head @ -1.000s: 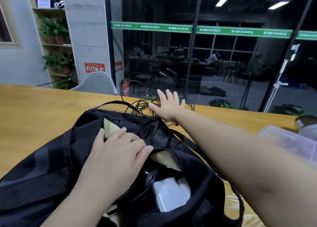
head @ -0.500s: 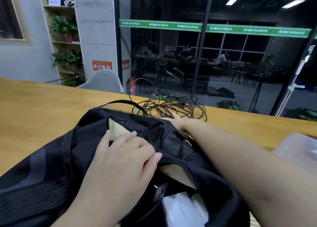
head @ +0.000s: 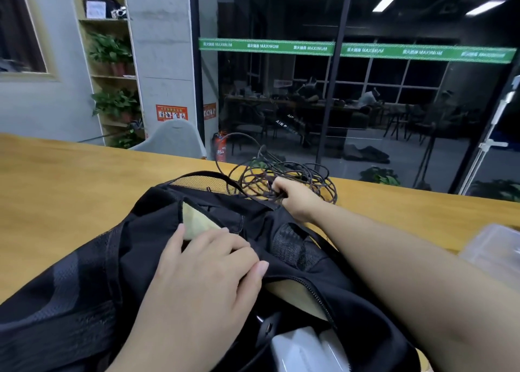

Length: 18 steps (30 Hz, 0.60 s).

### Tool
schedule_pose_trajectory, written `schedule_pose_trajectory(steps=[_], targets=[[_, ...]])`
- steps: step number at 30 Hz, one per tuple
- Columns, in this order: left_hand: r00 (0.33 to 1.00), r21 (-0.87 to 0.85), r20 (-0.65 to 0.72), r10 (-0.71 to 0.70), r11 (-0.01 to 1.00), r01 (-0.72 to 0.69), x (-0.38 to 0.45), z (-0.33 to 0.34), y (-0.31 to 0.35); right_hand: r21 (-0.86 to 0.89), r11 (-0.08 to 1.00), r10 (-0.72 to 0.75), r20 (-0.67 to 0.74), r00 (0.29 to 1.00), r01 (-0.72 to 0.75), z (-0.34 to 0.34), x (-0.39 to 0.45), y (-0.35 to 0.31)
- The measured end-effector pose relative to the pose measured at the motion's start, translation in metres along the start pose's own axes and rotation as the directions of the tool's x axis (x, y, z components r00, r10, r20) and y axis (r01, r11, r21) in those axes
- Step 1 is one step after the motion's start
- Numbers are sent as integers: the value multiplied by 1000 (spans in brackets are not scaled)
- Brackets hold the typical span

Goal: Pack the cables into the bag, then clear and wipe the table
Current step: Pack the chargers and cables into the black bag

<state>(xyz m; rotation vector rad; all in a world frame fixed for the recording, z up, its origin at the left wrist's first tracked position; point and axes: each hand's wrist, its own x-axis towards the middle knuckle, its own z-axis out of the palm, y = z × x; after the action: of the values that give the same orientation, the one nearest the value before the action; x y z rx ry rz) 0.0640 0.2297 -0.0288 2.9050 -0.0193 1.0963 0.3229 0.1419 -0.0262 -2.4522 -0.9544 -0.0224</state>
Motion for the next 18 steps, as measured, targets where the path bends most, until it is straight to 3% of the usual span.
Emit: schedule_pose_trajectory(steps=[3,6,18], targets=[[1000,-14,-16,-6,1000,6,0,1,0,132,991,-6,-180,984,30,-15,2,-6],[1000,-19,-23,-9,1000,9,0,1,0,145,987,-32,-272,962,74,-34,-2,-17],[995,-26,-76,-67,998,65,-3,0,-6,225,909,-234,-423,875,352,-86,-49,-85]])
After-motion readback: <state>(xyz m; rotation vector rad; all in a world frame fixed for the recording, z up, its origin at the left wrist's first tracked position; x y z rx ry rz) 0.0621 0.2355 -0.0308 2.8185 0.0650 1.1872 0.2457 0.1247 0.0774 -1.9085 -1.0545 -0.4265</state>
